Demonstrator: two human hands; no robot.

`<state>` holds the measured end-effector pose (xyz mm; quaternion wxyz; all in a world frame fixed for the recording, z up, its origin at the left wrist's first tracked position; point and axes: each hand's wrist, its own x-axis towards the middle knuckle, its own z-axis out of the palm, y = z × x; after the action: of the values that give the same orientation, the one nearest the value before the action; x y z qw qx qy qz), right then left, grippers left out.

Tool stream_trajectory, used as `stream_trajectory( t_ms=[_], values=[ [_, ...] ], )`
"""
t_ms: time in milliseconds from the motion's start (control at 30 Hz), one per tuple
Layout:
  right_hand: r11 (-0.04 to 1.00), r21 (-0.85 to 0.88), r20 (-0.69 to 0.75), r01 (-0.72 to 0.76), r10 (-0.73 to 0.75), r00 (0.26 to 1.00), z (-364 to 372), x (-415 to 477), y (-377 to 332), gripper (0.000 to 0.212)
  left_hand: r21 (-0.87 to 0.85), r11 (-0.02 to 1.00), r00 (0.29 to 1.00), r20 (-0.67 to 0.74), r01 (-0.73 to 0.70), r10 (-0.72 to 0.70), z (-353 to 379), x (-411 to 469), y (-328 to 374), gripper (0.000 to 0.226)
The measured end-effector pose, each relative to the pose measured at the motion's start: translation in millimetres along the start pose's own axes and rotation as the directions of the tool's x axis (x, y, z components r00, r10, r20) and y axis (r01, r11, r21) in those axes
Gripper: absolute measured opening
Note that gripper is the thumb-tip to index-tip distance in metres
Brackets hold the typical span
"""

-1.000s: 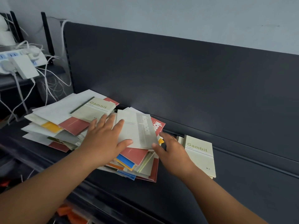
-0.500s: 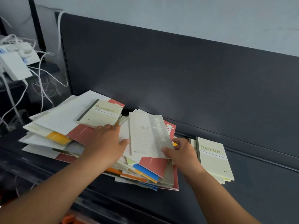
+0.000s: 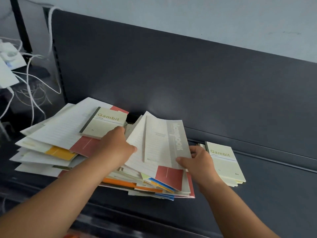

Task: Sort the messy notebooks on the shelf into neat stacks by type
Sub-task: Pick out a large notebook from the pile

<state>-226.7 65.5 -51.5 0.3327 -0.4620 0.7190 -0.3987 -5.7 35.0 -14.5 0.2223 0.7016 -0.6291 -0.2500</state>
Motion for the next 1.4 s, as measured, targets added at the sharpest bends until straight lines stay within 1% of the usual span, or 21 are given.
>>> stream_trajectory(
  t_ms=[33,67,100,200,267,333,433,500,600,667,800,933,1133,1267,1400],
  values=[
    [1.0,0.011,-0.008,-0.002,0.002,1.0,0,-2,-1,0.043,-0.014,1.0,1.0,0.007,-0.01,0.01,-1,1,-1,0.04],
    [1.0,0.021,-0.014,-0.002,0.003,1.0,0,-3,-1,0.042,0.003,0.999,0.999,0.0,-0.032,0.032,-1,2,-2,0.032],
    [1.0,0.026,-0.021,0.0,0.0,1.0,0,-5,-2,0.04,0.032,0.998,0.998,-0.023,-0.058,0.058,-1,2,-2,0.028],
    [1.0,0.016,-0.064,0.022,-0.021,0.998,-2,-8,-2,0.029,0.096,0.989,0.985,-0.116,-0.117,0.128,-1,0,-4,0.032],
    [0.999,0.042,-0.08,0.025,-0.021,0.997,-5,-10,-4,0.024,0.086,0.983,0.972,-0.16,-0.162,0.174,-2,-1,-4,0.027],
    [0.995,0.095,-0.082,0.01,-0.002,0.997,-8,-13,-4,0.022,0.033,0.979,0.967,-0.157,-0.2,0.203,-4,-4,-1,0.022],
    [0.978,0.21,-0.1,0.001,0.021,0.995,-16,-19,-4,0.023,-0.139,0.959,0.965,-0.125,-0.248,0.231,-8,-9,9,0.019],
    [0.954,0.301,-0.13,0.011,0.03,0.991,-27,-23,-1,0.025,-0.253,0.931,0.962,-0.134,-0.264,0.237,-6,-13,17,0.014],
    [0.933,0.355,-0.187,0.06,0.008,0.982,-57,-28,4,0.027,-0.371,0.88,0.953,-0.169,-0.296,0.25,1,-24,38,0.011],
    [0.923,0.37,-0.226,0.106,-0.021,0.974,-83,-27,13,0.029,-0.419,0.85,0.946,-0.191,-0.319,0.261,9,-33,57,0.011],
    [0.911,0.379,-0.3,0.161,-0.043,0.953,-148,-26,39,0.029,-0.451,0.809,0.925,-0.231,-0.377,0.303,41,-55,106,0.01],
    [0.915,0.364,-0.348,0.175,-0.04,0.937,-224,-27,79,0.028,-0.488,0.794,0.932,-0.215,-0.362,0.292,98,-81,161,0.011],
    [0.913,0.377,-0.356,0.155,-0.012,0.934,-329,-23,145,0.028,-0.586,0.766,0.964,-0.15,-0.266,0.22,187,-120,232,0.01],
    [0.918,0.373,-0.365,0.133,0.013,0.931,-380,-21,185,0.029,-0.63,0.744,0.975,-0.123,-0.222,0.187,231,-143,267,0.012],
    [0.929,0.358,-0.371,0.099,0.044,0.928,-421,-20,213,0.03,-0.629,0.751,0.978,-0.09,-0.203,0.189,263,-161,289,0.012]
  ],
)
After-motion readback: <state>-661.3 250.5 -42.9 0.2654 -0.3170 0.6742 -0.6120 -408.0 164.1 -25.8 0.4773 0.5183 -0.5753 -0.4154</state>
